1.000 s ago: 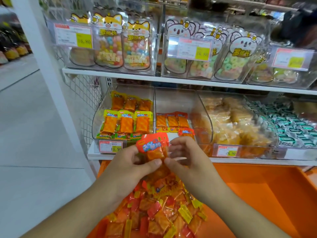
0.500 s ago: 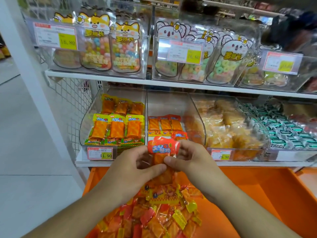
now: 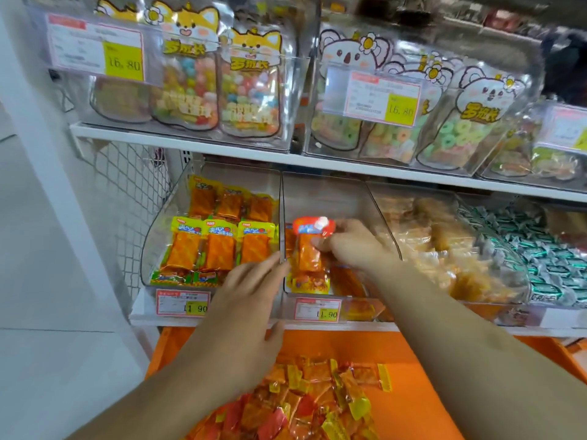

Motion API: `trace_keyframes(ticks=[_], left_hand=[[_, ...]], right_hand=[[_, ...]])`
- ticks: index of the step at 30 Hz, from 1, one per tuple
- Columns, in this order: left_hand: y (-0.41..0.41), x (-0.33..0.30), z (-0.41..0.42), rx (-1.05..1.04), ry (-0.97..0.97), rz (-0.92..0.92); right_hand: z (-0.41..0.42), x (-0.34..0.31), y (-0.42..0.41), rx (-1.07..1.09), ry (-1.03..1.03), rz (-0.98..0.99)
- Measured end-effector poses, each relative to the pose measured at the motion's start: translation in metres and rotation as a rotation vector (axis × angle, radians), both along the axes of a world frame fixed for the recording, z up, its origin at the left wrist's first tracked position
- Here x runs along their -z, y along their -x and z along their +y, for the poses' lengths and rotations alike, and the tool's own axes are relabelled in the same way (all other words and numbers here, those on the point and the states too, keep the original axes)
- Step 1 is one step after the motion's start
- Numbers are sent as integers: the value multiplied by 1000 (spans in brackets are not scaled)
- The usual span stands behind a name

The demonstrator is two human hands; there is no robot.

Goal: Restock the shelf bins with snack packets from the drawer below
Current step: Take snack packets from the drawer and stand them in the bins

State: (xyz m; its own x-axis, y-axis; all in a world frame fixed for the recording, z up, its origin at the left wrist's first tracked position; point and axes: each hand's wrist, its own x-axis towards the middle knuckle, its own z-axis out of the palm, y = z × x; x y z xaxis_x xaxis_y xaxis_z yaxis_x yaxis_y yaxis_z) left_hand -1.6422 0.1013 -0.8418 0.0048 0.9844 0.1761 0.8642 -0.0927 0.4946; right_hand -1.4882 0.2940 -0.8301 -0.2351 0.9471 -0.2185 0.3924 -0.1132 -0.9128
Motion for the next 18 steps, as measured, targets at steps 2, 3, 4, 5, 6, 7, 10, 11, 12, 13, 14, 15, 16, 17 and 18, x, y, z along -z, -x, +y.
trace_keyframes(ticks=[2,3,4,5,6,7,10,11,12,13,14,15,16,17,18], left_hand=[[0,5,3,-6,-4,34],[1,8,3,-12,-6,49],[1,10,3,-15,-10,65],[2,12,2,-13,-13,81],[2,14,2,-9,-12,87],[3,14,2,-5,-6,84],[4,12,0,0,11,74],[3,11,0,-2,12,74],[2,11,0,-4,16,74],[1,11,0,-5,20,72],[1,11,1,-5,23,71],[1,12,1,-4,24,74],[1,13,1,-3,22,79],[1,14,1,-1,19,83],[2,15,1,1,16,86]], right_hand=[[4,18,10,-57,-3,-99],[6,26,14,-82,-8,-138],[5,31,16,-111,-24,-187],[6,37,17,-133,-46,-225],[7,41,17,-167,-68,-277],[8,45,17,-199,-87,-312],[9,45,18,-307,-179,-456],[11,46,18,-337,-226,-525],[12,43,18,-363,-265,-595],[12,41,18,-384,-297,-652],[12,39,18,-401,-320,-703],[13,40,17,-409,-339,-735],[13,41,17,-408,-332,-757],[13,42,16,-401,-318,-755],[12,41,15,-395,-288,-749]])
